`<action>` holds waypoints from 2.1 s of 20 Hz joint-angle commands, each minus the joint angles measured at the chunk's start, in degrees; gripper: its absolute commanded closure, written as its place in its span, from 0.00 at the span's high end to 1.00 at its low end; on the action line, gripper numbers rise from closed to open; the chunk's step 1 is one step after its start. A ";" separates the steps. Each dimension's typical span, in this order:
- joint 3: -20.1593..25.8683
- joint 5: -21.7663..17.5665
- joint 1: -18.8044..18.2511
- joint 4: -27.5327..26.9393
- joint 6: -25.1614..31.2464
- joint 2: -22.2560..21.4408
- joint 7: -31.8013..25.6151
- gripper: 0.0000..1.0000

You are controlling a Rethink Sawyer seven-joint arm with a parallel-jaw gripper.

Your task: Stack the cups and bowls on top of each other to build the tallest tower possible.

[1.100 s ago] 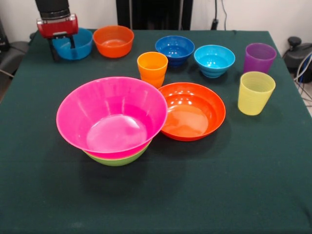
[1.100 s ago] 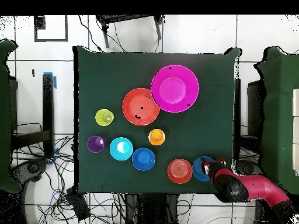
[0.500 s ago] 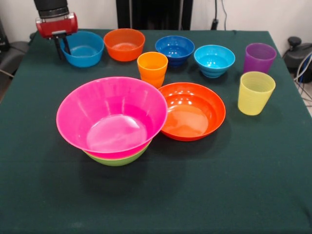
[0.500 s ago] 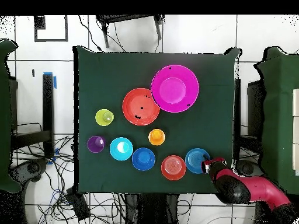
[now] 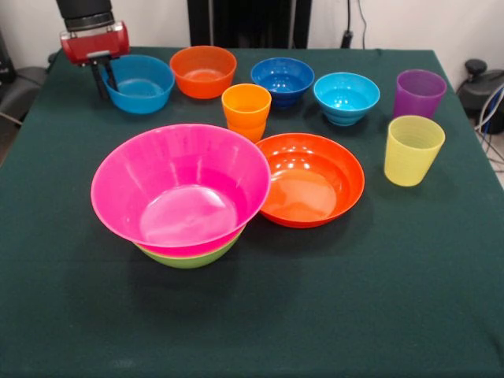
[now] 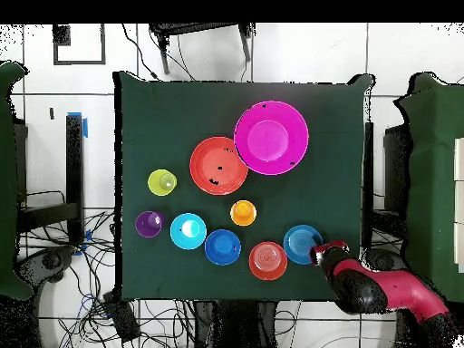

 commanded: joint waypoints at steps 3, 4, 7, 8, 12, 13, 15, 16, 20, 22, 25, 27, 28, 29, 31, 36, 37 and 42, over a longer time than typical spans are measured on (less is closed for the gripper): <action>3.86 0.34 3.89 1.19 1.64 0.37 -13.79 0.00; 4.42 1.03 3.66 1.24 2.04 0.50 -14.07 0.00; 5.59 2.85 4.86 2.58 3.31 -2.47 -12.42 0.00; 5.73 3.10 5.33 2.90 3.26 -3.23 -11.60 0.00; 6.70 5.30 5.47 4.03 3.68 -4.66 -10.43 0.00; 6.86 5.10 5.87 4.68 2.63 -5.76 -8.90 0.00; 6.78 5.28 7.01 4.73 2.21 -6.72 -7.55 0.00; 6.58 5.12 7.60 4.42 1.92 -6.64 -7.02 0.00; 6.18 4.79 8.15 3.57 0.83 -6.11 -6.02 0.00; 6.91 6.10 8.26 4.42 0.87 -7.33 -5.07 0.00; 6.81 6.76 9.63 4.66 0.86 -8.56 -3.61 0.00; 6.23 6.37 9.93 4.14 0.08 -7.90 -3.27 0.00; 5.78 6.48 10.45 3.92 0.36 -8.21 -3.02 0.00; 5.54 6.56 10.89 3.98 0.23 -8.76 -2.55 0.00; 5.87 7.65 12.24 3.94 0.91 -10.01 -2.15 0.00; 5.25 8.54 13.76 6.22 -0.60 -13.89 0.97 0.00; 5.42 9.56 14.03 6.70 -0.23 -14.81 1.57 0.00; 5.49 13.03 16.75 8.25 -0.14 -19.50 4.27 0.00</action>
